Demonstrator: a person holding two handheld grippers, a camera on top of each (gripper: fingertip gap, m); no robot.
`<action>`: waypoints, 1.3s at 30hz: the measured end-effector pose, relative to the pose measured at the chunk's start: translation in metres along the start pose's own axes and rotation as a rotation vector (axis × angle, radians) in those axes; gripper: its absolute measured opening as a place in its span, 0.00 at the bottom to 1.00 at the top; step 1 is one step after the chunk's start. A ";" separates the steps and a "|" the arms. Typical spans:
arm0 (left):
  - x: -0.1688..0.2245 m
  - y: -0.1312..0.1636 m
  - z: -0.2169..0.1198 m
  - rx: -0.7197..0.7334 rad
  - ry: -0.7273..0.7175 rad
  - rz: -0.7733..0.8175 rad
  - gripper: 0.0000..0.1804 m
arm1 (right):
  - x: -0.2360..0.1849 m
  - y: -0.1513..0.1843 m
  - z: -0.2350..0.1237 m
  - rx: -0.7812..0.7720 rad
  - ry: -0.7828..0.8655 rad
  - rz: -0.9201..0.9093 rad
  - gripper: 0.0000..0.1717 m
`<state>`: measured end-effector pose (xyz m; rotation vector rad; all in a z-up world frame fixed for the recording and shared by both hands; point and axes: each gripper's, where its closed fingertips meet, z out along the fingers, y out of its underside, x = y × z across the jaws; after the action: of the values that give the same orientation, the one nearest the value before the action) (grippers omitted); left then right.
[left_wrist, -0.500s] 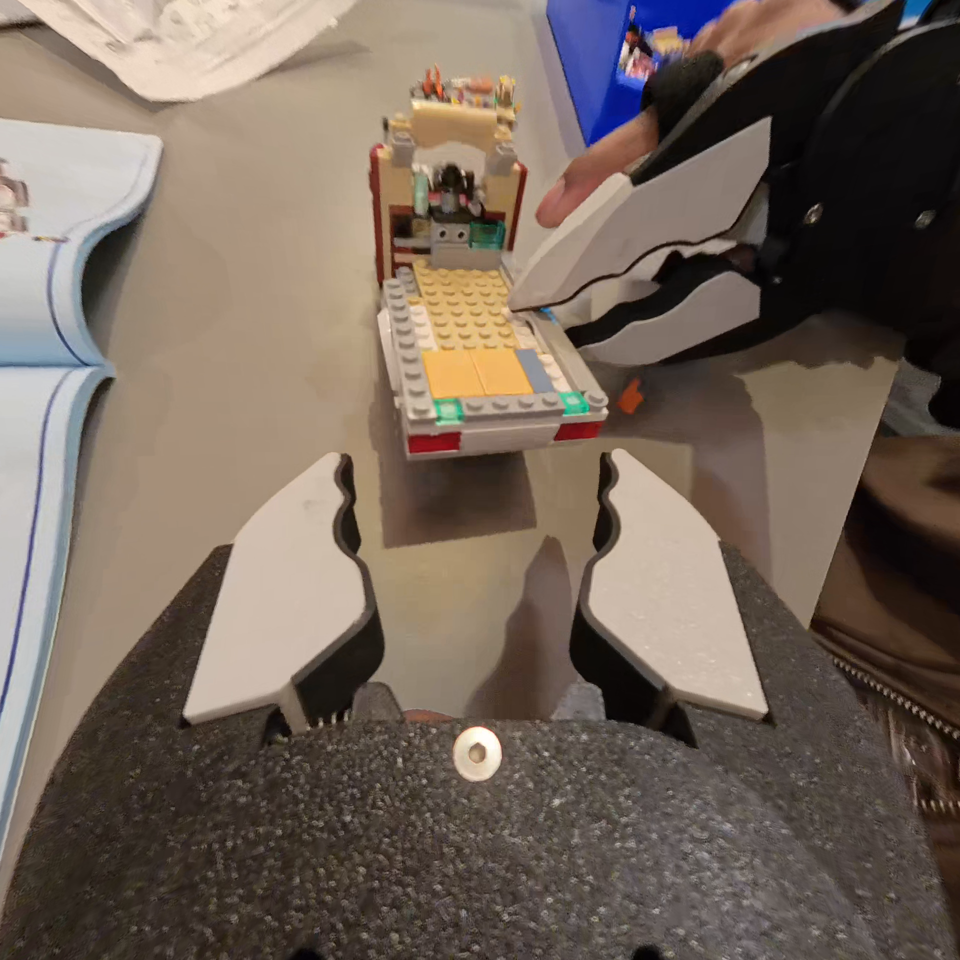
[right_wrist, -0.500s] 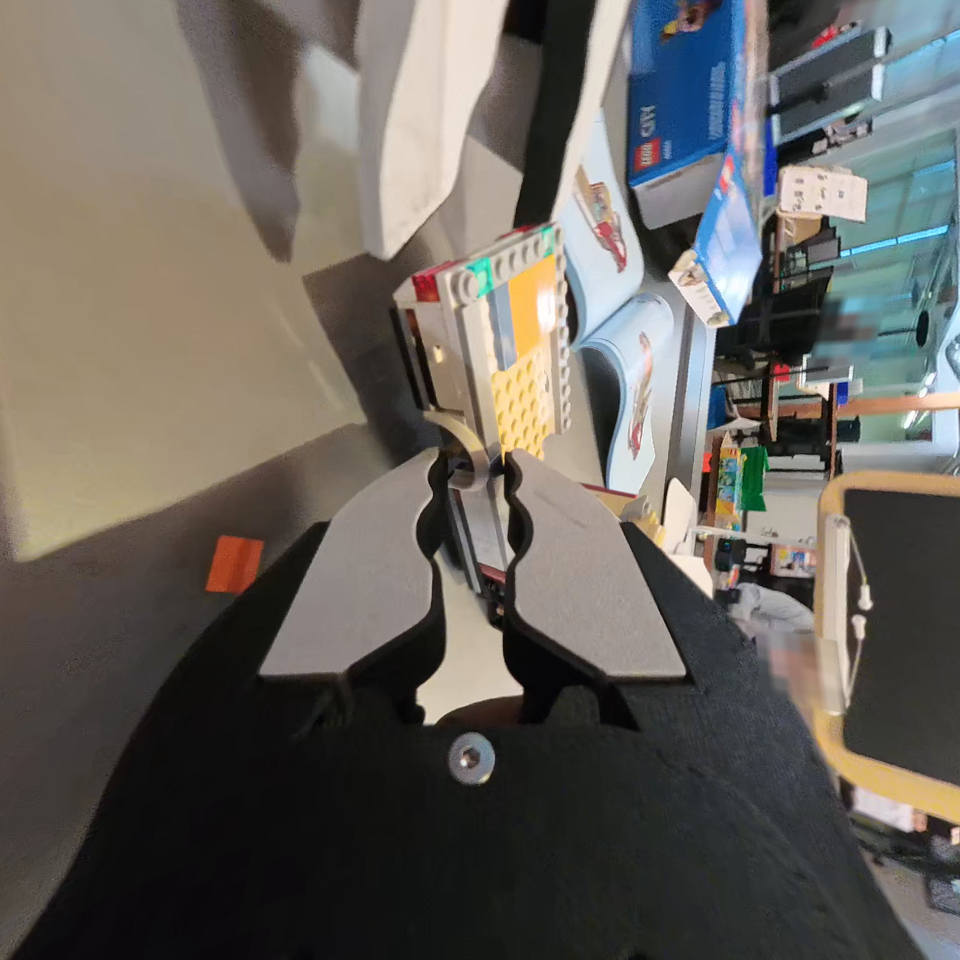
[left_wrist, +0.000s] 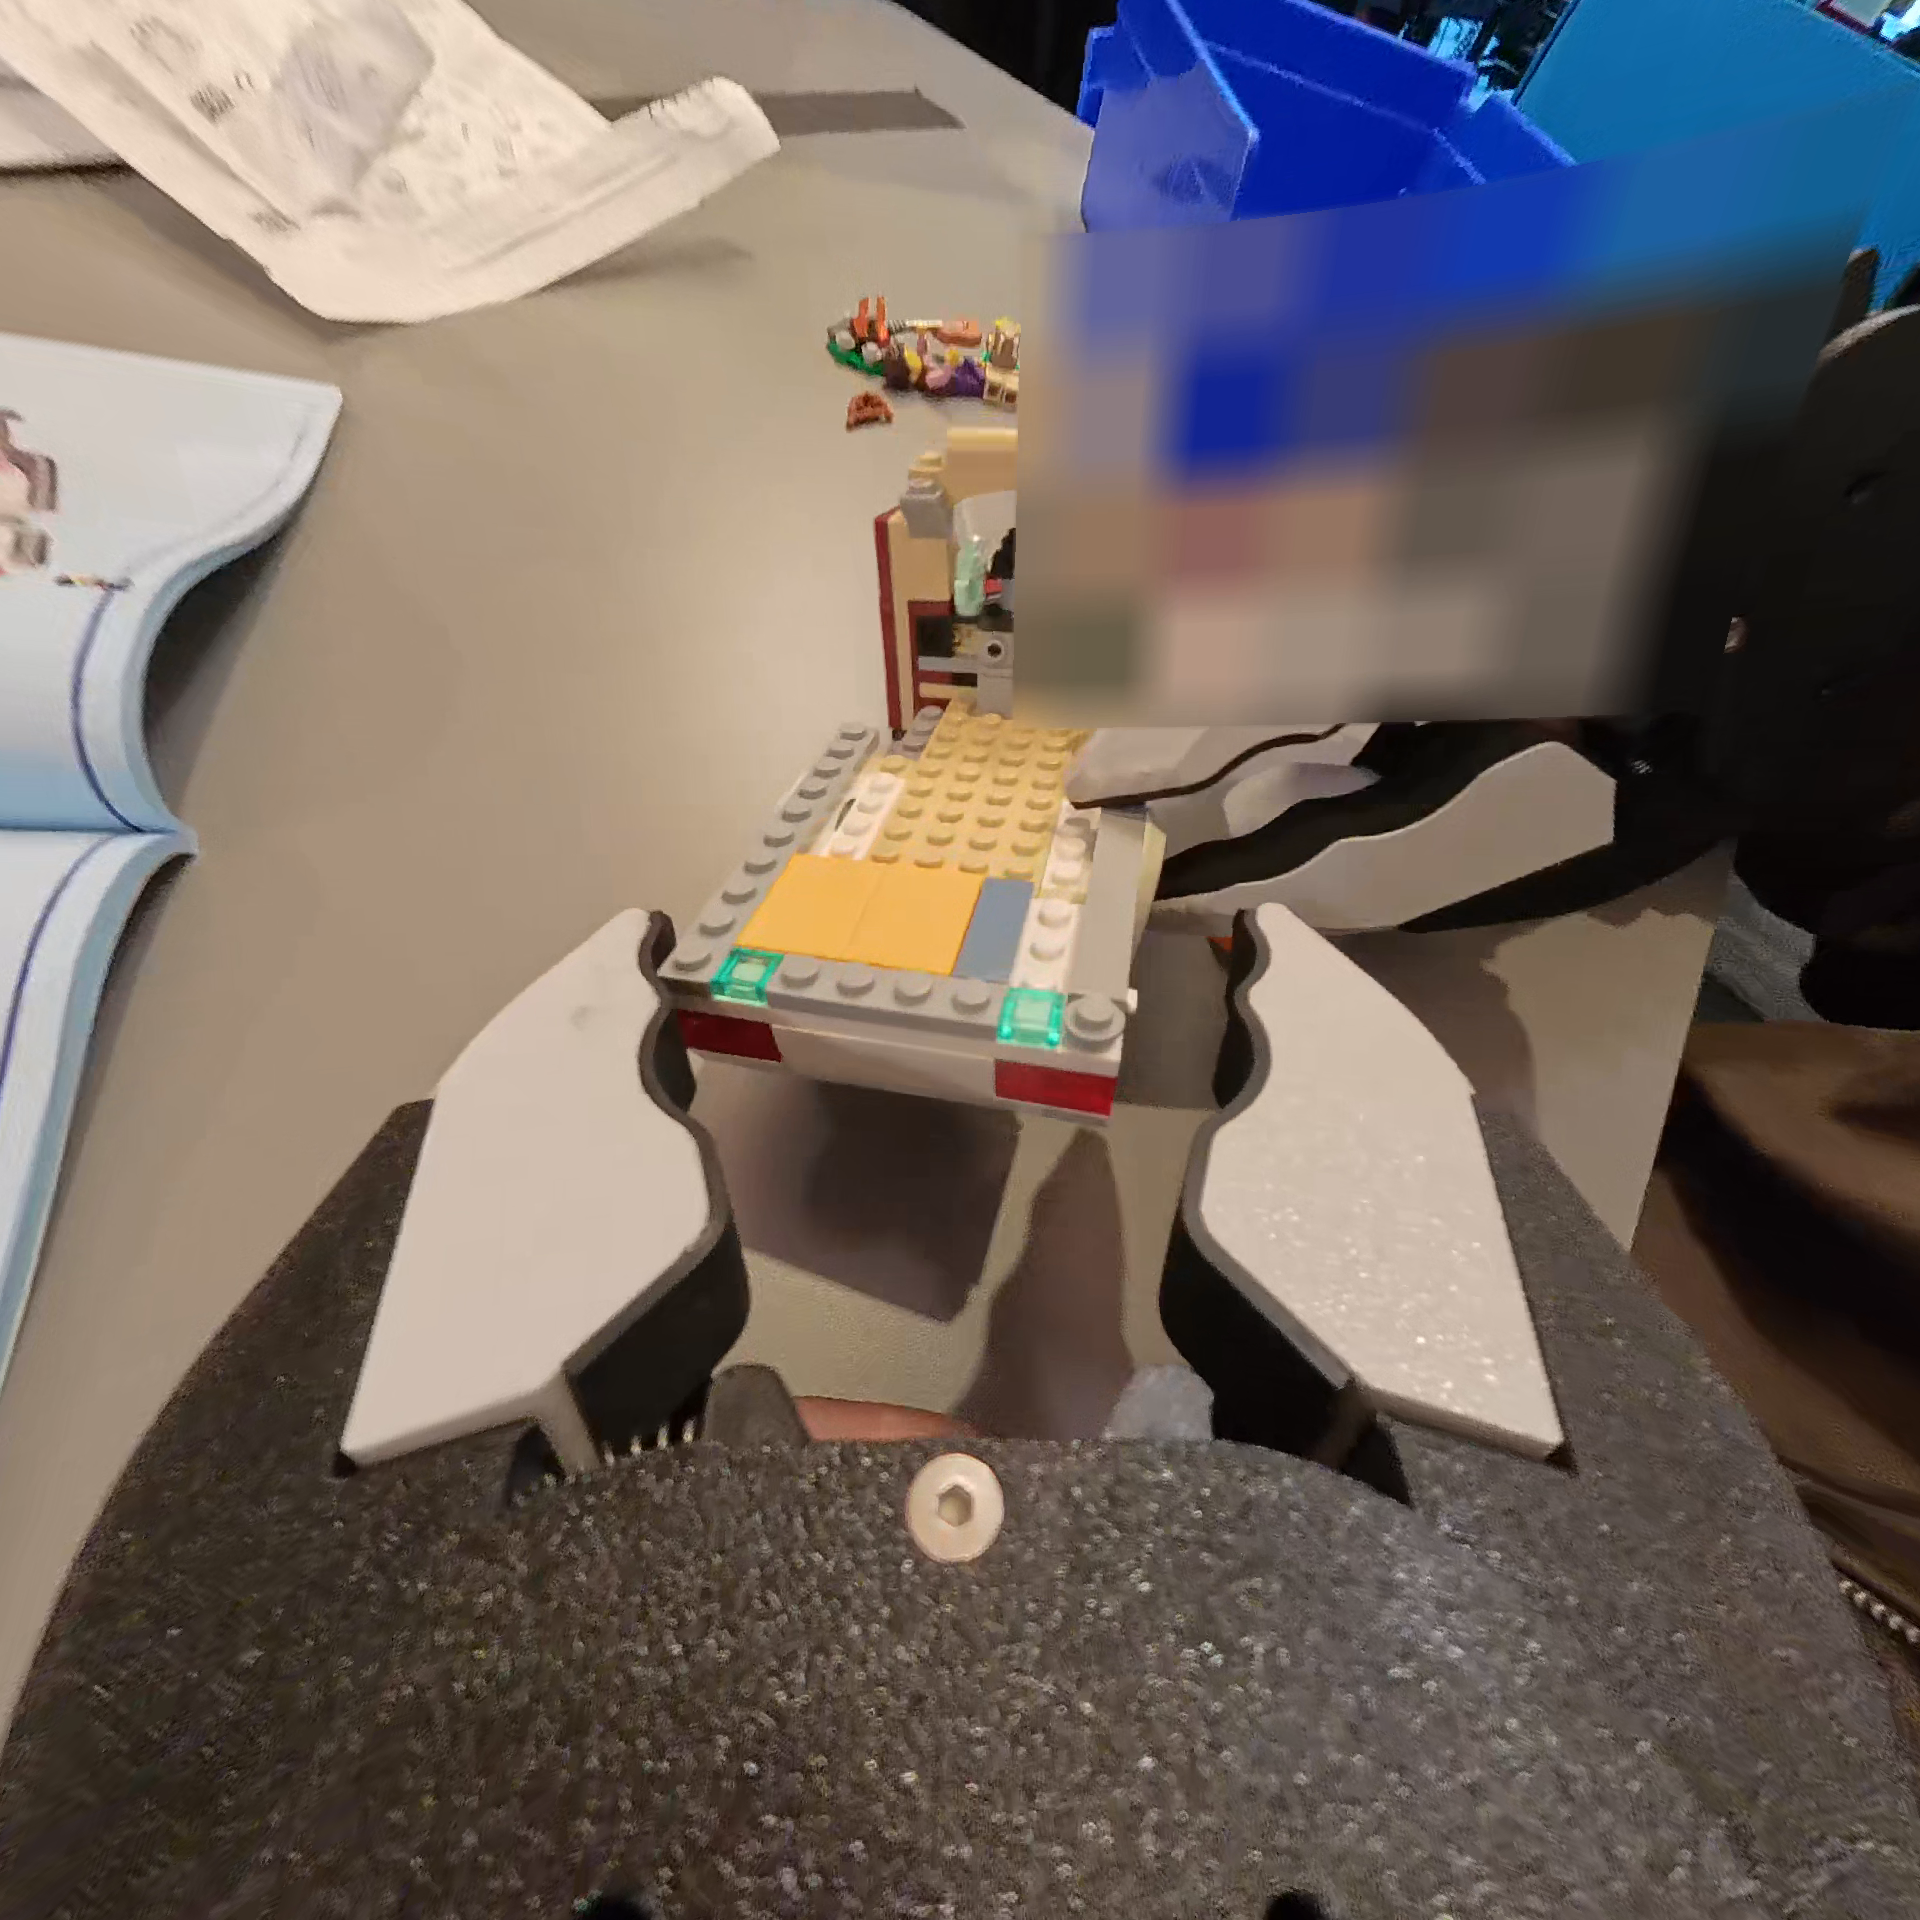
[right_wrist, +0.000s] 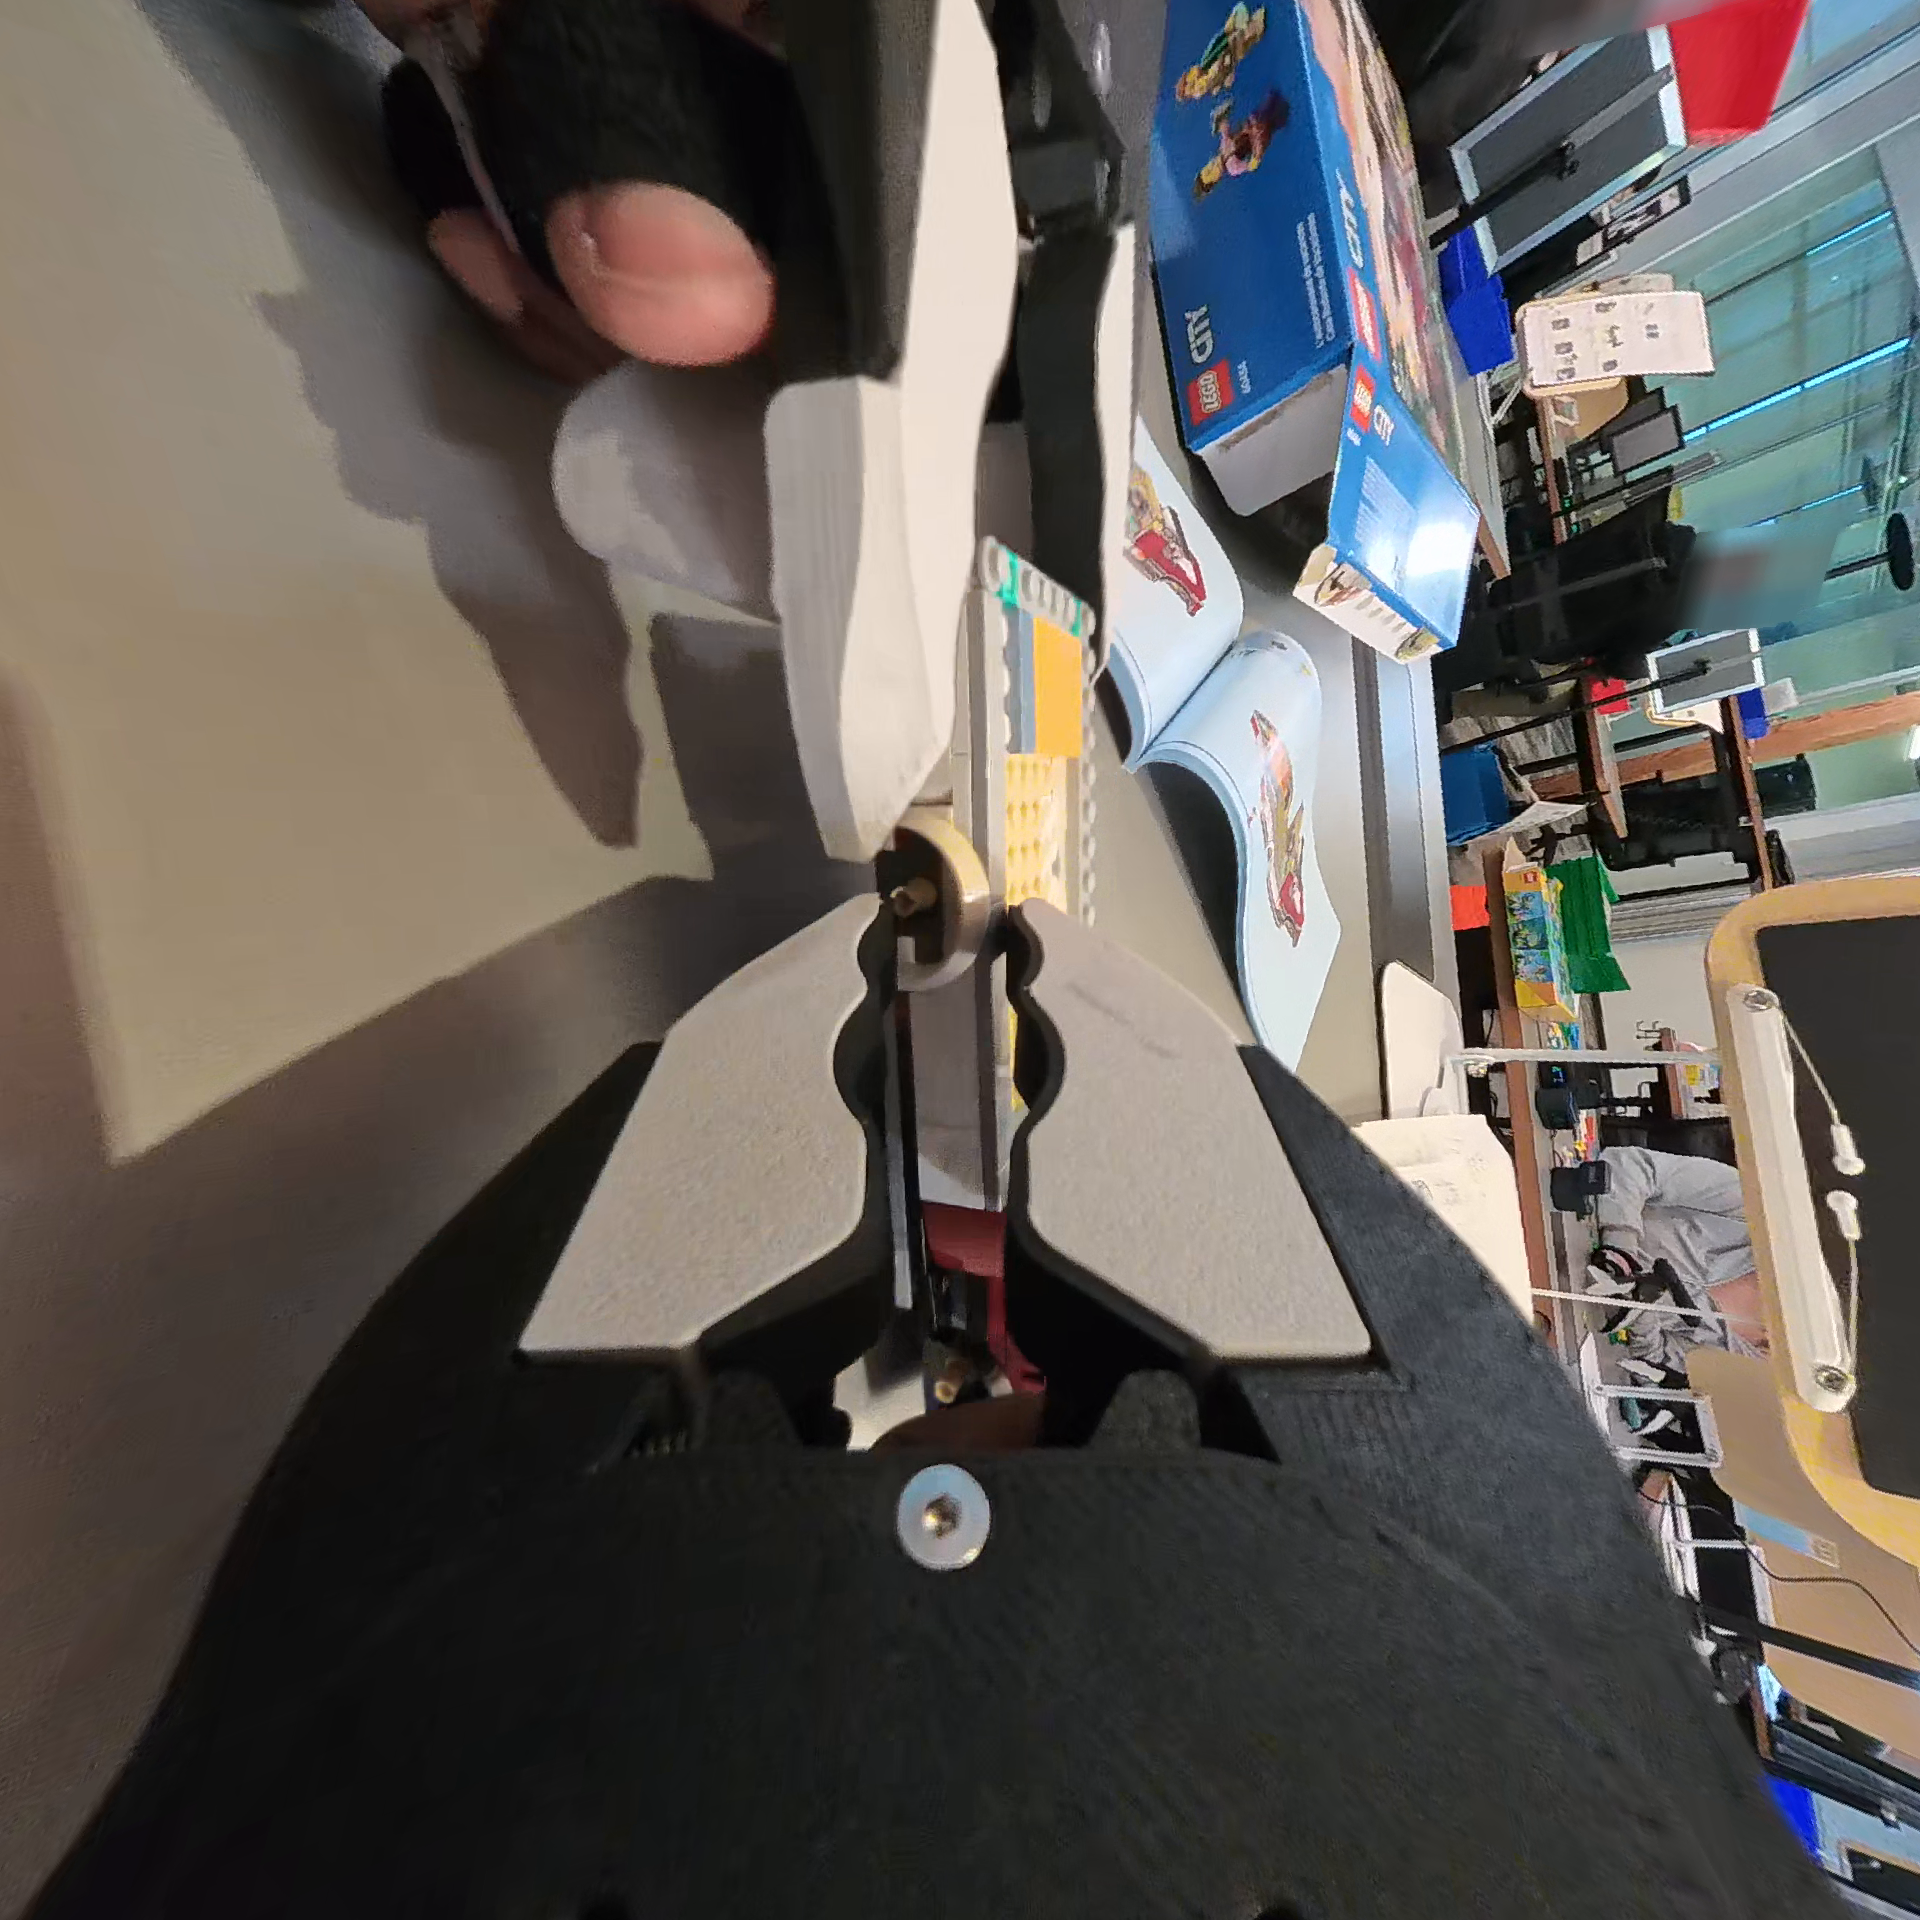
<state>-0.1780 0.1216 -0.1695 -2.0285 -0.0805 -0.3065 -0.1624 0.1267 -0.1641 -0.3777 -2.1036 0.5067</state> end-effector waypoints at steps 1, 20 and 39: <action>0.000 0.001 0.001 -0.013 0.012 -0.017 0.55 | -0.001 0.000 0.000 0.001 -0.002 0.001 0.11; -0.008 -0.002 -0.003 0.023 -0.007 -0.052 0.45 | -0.006 0.007 0.003 -0.098 0.140 -0.140 0.22; 0.012 -0.020 -0.011 0.140 0.071 -0.068 0.54 | 0.017 0.008 0.005 -0.196 0.385 -0.153 0.17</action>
<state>-0.1727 0.1200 -0.1442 -1.8768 -0.1238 -0.4047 -0.1755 0.1406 -0.1588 -0.3878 -1.7916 0.1238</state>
